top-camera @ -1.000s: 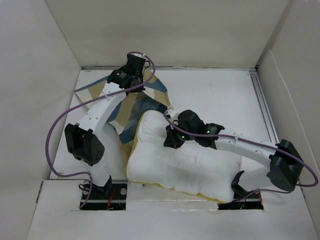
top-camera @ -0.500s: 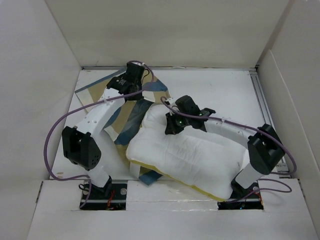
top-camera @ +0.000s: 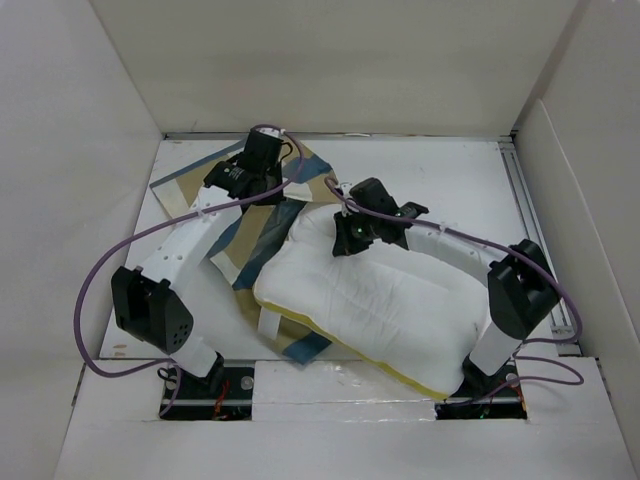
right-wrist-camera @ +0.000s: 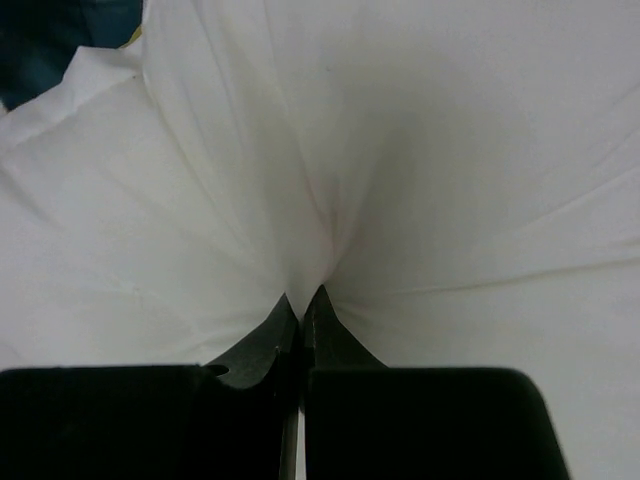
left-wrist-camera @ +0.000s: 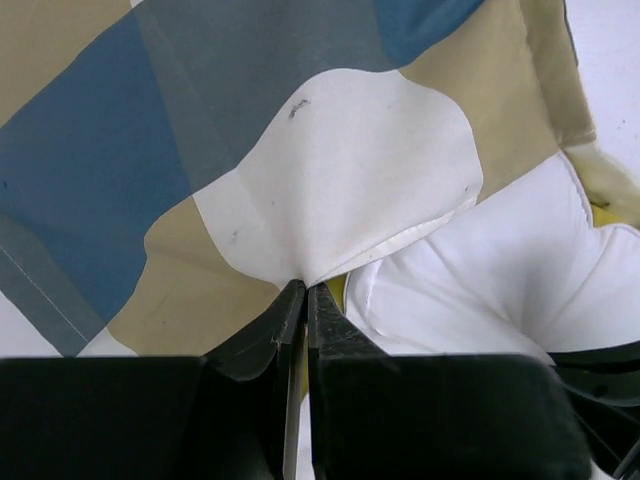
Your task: Put the pillow into the pillowcase
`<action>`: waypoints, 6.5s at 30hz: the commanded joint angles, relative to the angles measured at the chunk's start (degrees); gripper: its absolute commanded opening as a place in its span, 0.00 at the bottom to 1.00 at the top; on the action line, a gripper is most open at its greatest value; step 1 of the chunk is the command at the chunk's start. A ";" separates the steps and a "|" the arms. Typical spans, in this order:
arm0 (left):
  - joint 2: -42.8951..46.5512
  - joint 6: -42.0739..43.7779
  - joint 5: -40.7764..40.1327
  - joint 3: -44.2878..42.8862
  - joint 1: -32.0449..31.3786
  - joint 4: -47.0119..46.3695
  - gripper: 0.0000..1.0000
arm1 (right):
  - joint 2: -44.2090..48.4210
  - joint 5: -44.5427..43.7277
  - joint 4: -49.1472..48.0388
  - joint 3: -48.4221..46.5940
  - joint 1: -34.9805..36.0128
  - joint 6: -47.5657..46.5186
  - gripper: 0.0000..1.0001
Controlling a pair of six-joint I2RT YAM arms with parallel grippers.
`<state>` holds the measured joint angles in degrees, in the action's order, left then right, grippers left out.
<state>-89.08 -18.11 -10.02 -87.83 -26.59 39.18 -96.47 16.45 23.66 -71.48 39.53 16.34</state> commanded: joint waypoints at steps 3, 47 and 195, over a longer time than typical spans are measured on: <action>2.15 0.09 0.53 0.47 -1.27 -0.34 0.00 | -0.30 -8.43 0.24 -9.10 0.73 5.71 0.00; 2.44 2.82 13.98 -1.81 -1.80 0.11 0.00 | -14.28 -21.29 -6.49 -15.98 -9.21 25.50 0.00; 5.68 -15.30 21.48 2.61 -5.67 -18.89 1.00 | 36.72 -45.15 -35.61 37.13 6.02 22.96 1.00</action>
<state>-83.33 -38.85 20.47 -77.32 -32.40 15.53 -57.47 -29.69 -14.63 -30.70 49.39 42.37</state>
